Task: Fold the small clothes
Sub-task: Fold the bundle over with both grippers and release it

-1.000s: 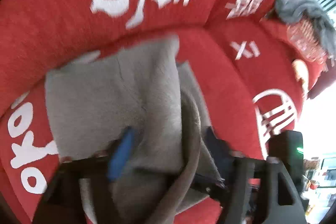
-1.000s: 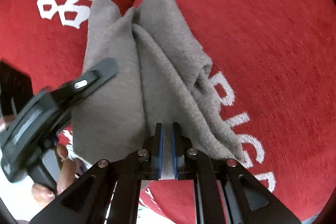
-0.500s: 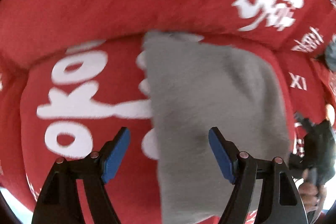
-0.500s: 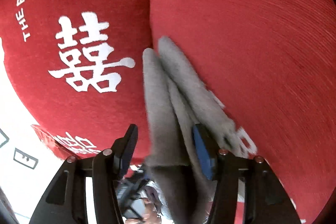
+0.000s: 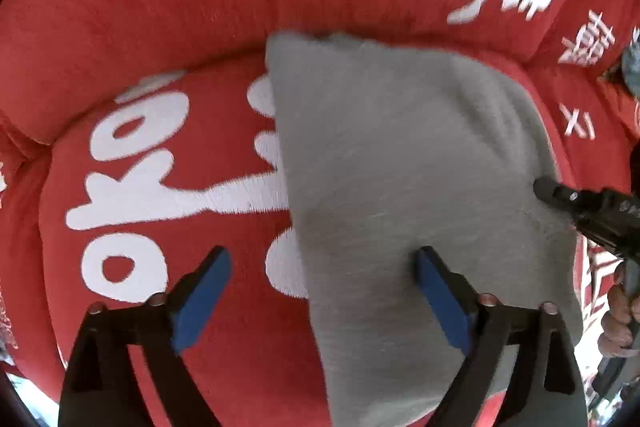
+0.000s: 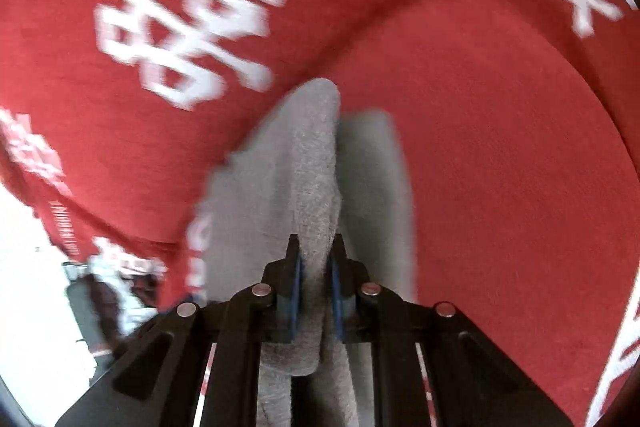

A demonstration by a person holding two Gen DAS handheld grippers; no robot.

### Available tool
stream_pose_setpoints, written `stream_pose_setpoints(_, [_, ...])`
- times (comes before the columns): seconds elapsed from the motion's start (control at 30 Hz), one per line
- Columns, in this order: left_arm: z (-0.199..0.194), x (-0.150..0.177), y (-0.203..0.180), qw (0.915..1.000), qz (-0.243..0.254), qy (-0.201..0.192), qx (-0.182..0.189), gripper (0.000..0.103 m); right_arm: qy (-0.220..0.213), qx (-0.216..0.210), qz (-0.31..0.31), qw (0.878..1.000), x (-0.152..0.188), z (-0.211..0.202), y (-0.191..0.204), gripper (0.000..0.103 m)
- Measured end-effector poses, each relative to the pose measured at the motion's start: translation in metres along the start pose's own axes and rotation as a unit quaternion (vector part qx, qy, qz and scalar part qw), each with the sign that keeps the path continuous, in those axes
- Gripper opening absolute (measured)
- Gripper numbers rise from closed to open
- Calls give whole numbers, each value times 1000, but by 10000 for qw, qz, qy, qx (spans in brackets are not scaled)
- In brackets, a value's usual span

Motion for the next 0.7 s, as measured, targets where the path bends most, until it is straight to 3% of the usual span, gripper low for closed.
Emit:
stream_pose_setpoints(0.1, [-1, 4, 5, 9997, -150, 81, 158, 94, -172, 236, 159, 9994, 4, -7, -9, 15])
stream_pose_setpoints(0.13, [-4, 6, 7, 9998, -134, 85, 131, 94, -212, 422, 125, 9988, 6, -12, -11, 22])
stream_pose_setpoints(0.17, [-7, 7, 10, 9998, -117, 84, 98, 94, -226, 639, 79, 9977, 9, -17, -14, 39])
stream_pose_setpoints(0.2, [-11, 8, 12, 9999, -112, 86, 75, 94, -214, 743, 32, 9970, 13, -22, -14, 44])
stream_pose_setpoints(0.43, [-20, 30, 20, 9991, -114, 374, 176, 94, 98, -216, -78, 9997, 57, -70, -1, 45])
stream_pose_setpoints(0.53, [-11, 47, 18, 9980, -84, 571, 265, 94, 492, -258, -346, 9979, 82, -65, 8, 44])
stream_pose_setpoints(0.6, [-5, 60, 14, 9971, 58, 711, 273, 94, 735, 14, -586, 9956, 96, -54, 9, 34])
stream_pose_setpoints(0.63, [-2, 66, 13, 9967, 167, 759, 254, 94, 827, 199, -770, 9934, 102, -49, 10, 7])
stream_pose_setpoints(0.7, [6, 80, 14, 9954, 474, 828, 113, 94, 739, 367, -939, 9922, 105, -48, 9, 6])
Point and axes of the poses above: each gripper's, at about its wrist camera, not at the fingertips, and z roughly the way its jaws point, y to its left, x to its underside, the point moved 9 cm from there along z, roughly the way its jaws point, and after that the axes turned 4 degrees about x, right-handed, at the moved point
